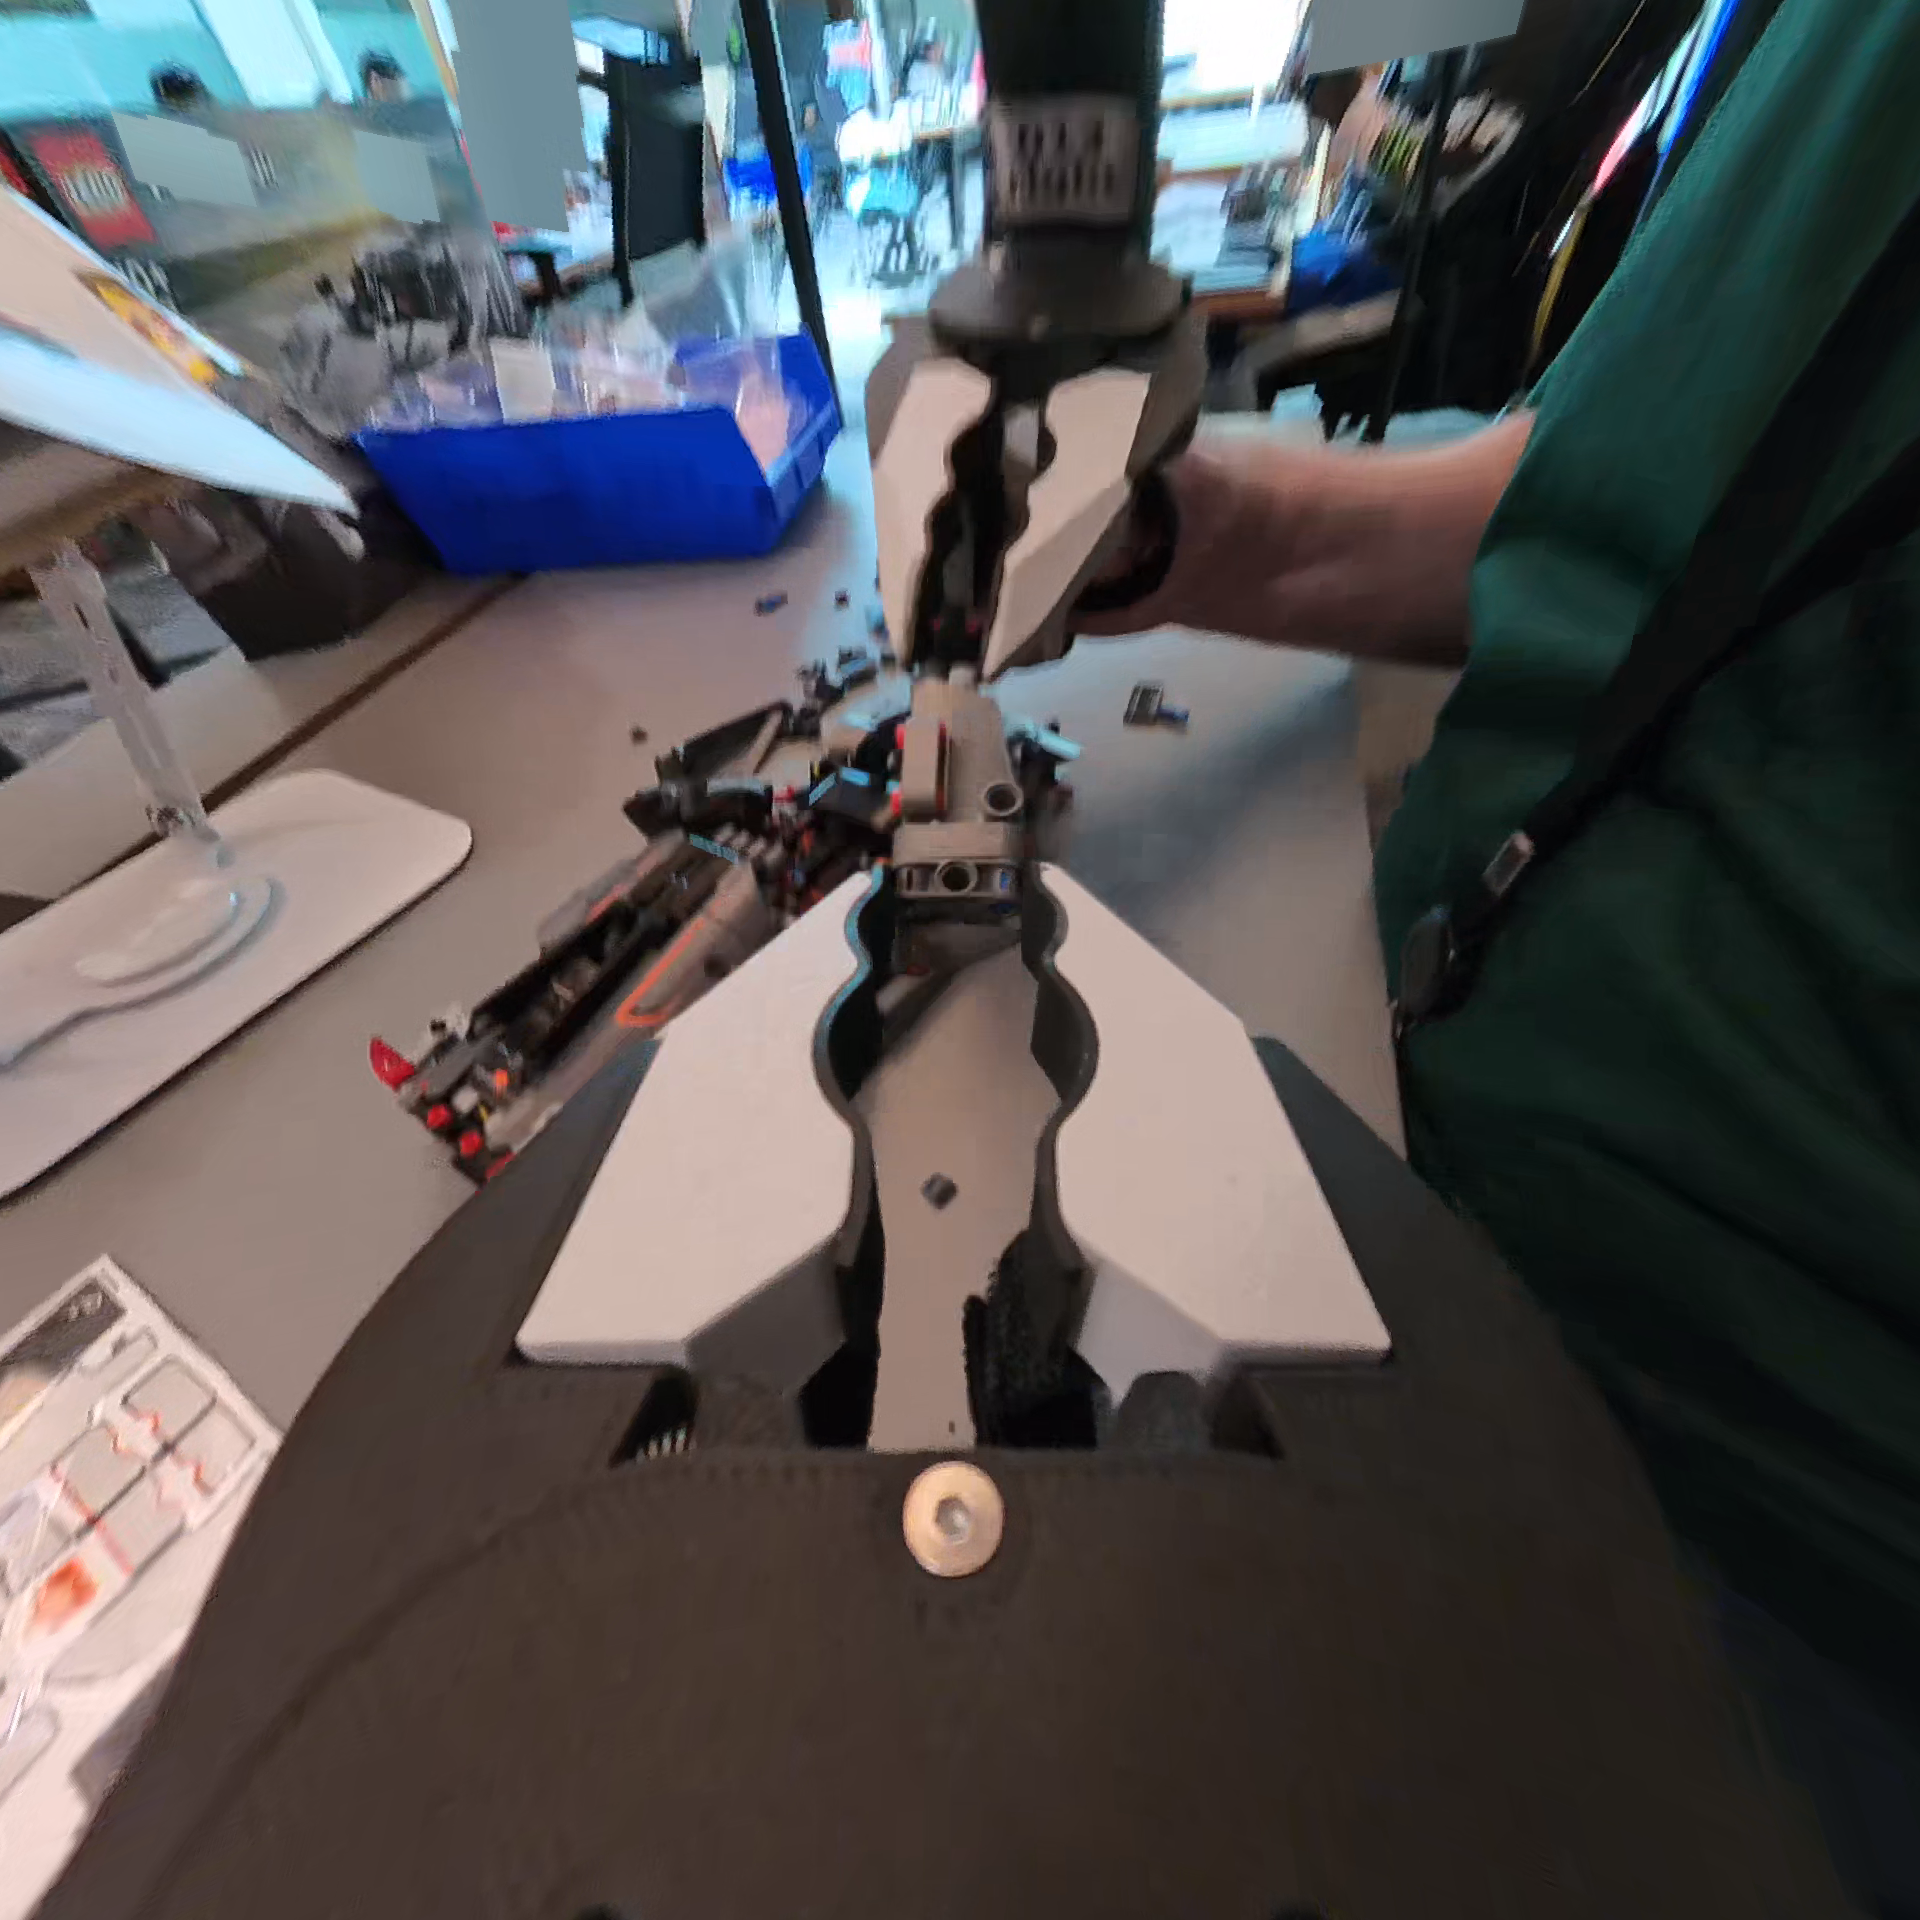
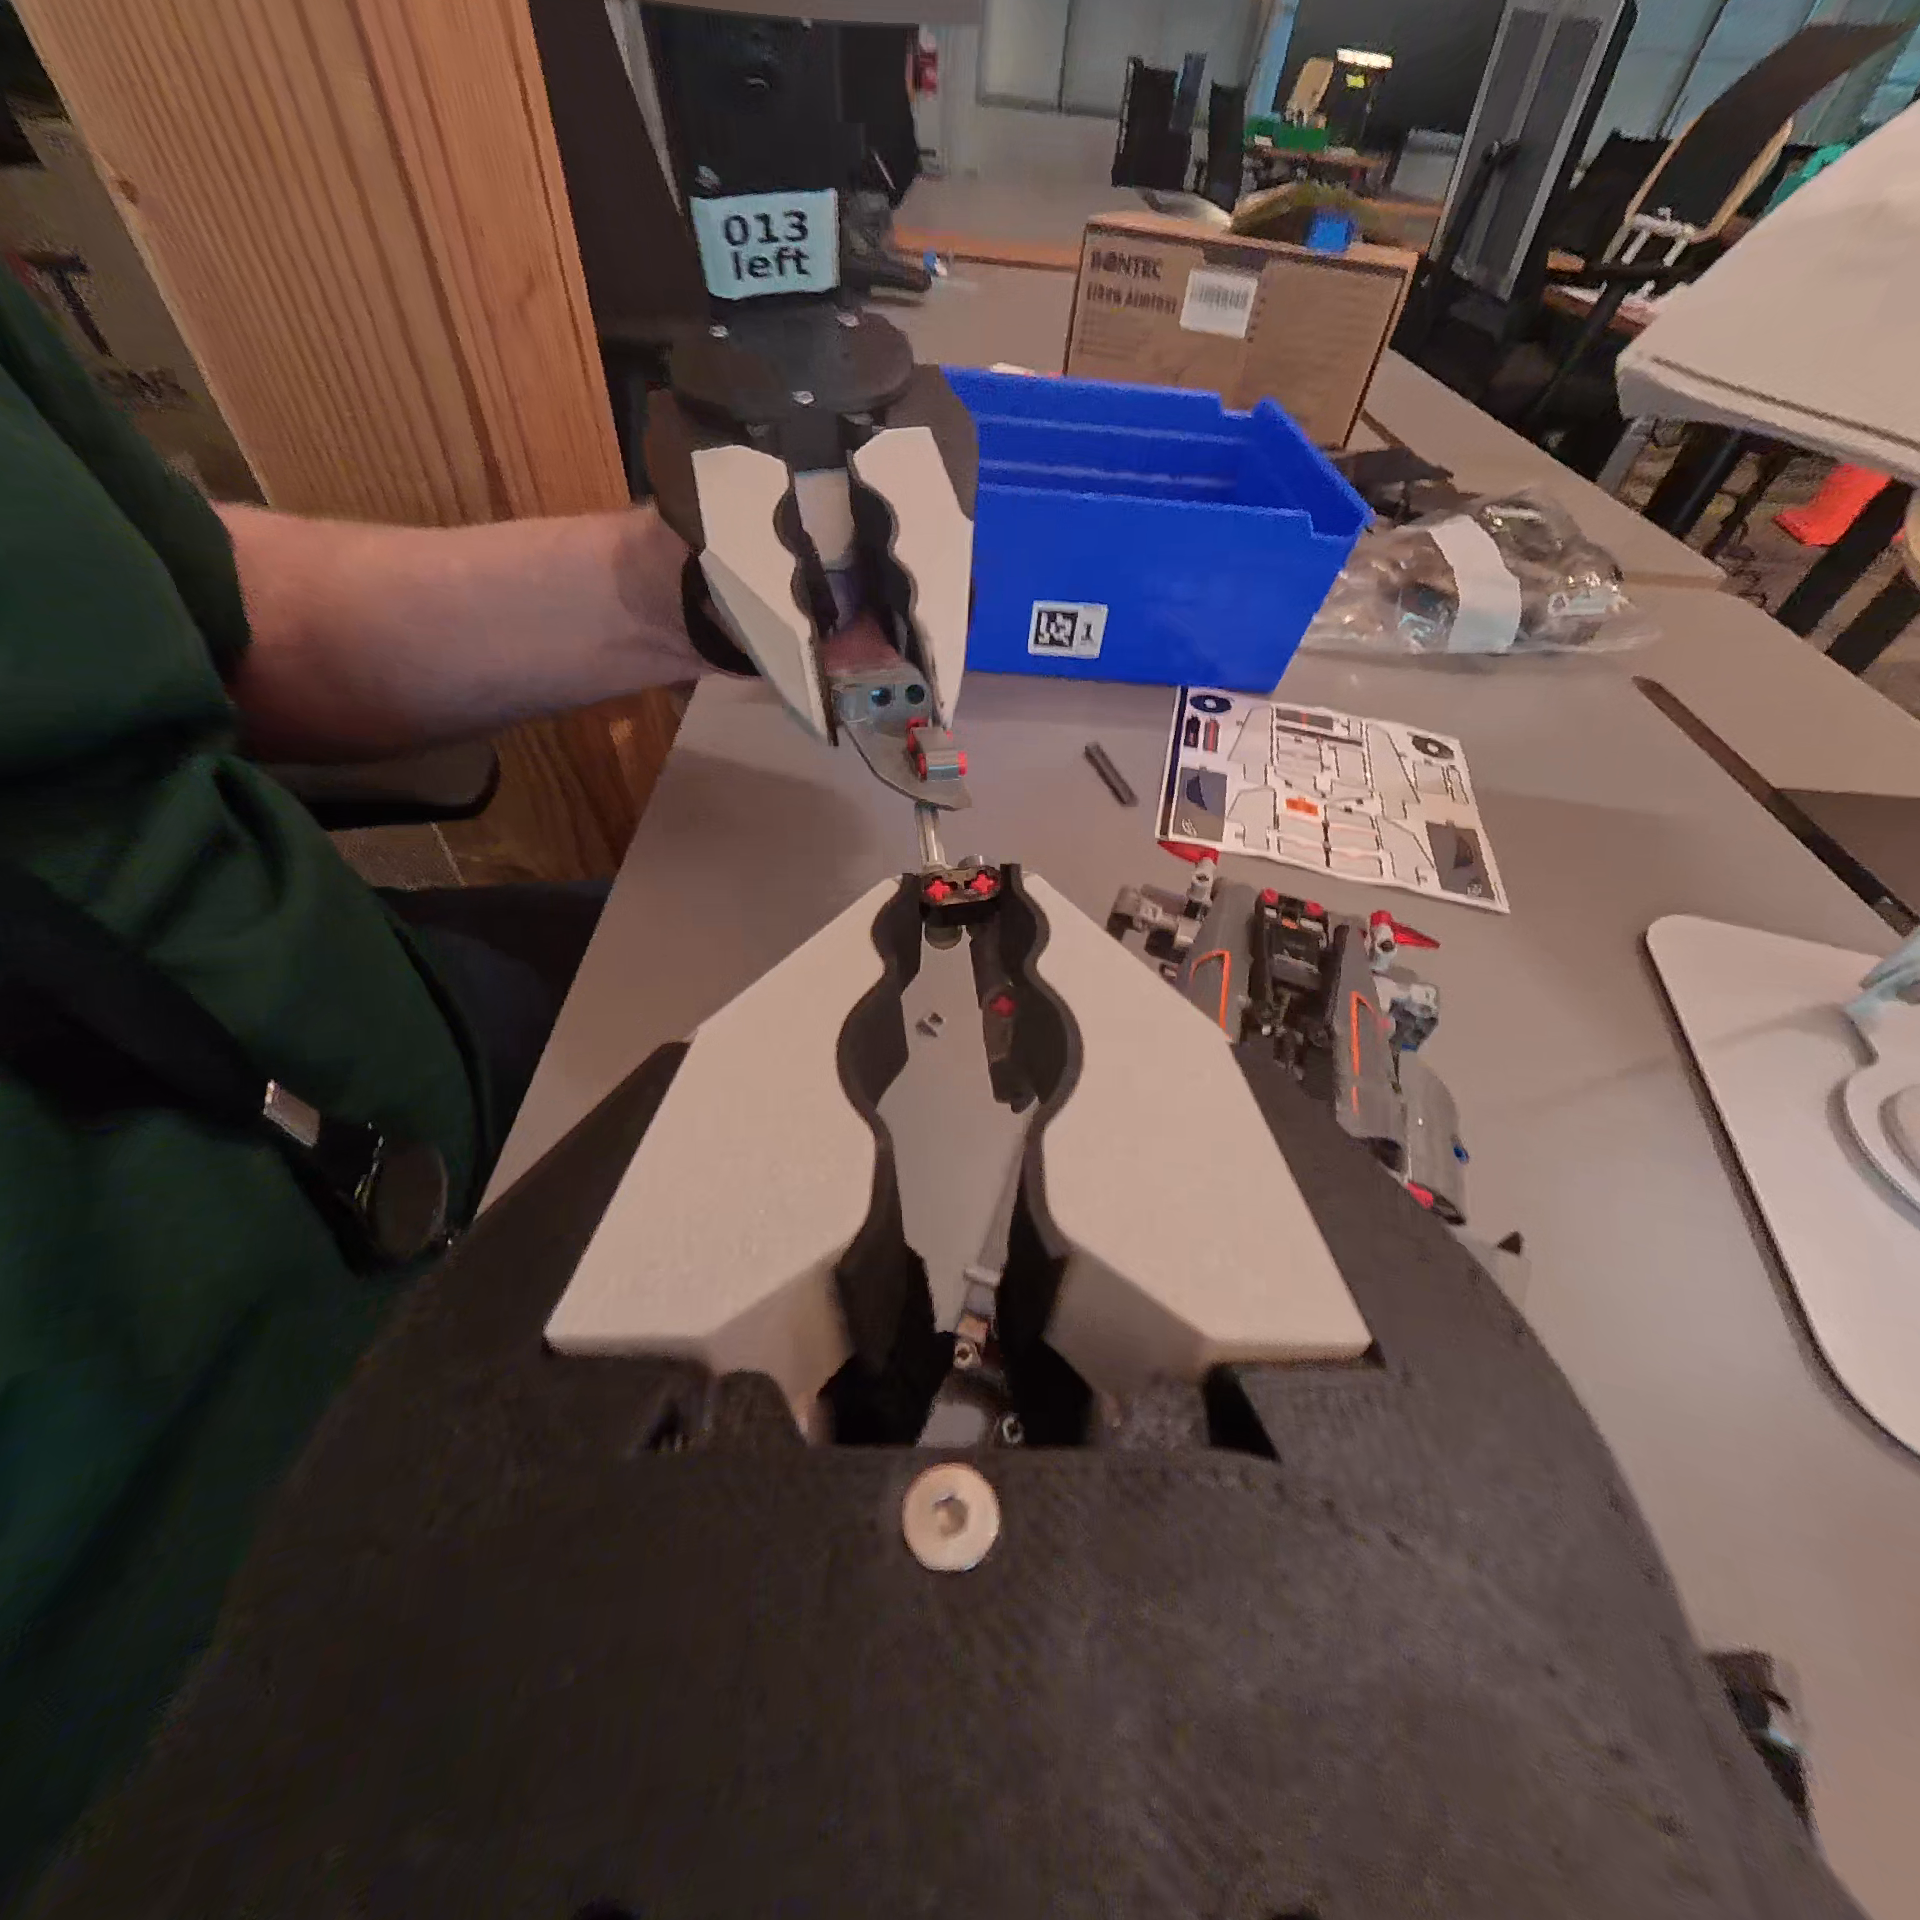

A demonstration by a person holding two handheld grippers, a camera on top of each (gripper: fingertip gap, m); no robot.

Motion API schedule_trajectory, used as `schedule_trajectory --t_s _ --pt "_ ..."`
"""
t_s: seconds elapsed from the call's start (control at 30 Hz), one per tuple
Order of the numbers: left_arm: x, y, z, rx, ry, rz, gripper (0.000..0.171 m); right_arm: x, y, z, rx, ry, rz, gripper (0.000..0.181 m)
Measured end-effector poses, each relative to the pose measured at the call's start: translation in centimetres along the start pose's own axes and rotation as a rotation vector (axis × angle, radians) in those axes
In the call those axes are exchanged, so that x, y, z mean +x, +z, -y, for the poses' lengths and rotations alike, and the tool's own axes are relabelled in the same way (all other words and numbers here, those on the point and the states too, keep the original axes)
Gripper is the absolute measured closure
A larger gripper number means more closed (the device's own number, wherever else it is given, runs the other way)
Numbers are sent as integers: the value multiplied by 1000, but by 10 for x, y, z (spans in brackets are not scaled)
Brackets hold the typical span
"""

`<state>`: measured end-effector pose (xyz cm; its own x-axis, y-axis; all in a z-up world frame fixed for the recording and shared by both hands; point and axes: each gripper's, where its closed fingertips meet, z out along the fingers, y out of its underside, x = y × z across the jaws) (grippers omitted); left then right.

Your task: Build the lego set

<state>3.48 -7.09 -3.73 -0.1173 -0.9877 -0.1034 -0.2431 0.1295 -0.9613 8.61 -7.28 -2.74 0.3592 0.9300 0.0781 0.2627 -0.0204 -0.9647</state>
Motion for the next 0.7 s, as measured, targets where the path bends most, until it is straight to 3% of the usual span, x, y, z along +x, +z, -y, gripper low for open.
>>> schedule_trajectory --t_s 0.53,0.7 --pt "15 -21 -86 -305 97 200 149 -39 54 -98 -507 -85 -58 168" --pt "8 -30 -101 -384 160 274 149 -37 57 -94 -529 -44 -80 137"
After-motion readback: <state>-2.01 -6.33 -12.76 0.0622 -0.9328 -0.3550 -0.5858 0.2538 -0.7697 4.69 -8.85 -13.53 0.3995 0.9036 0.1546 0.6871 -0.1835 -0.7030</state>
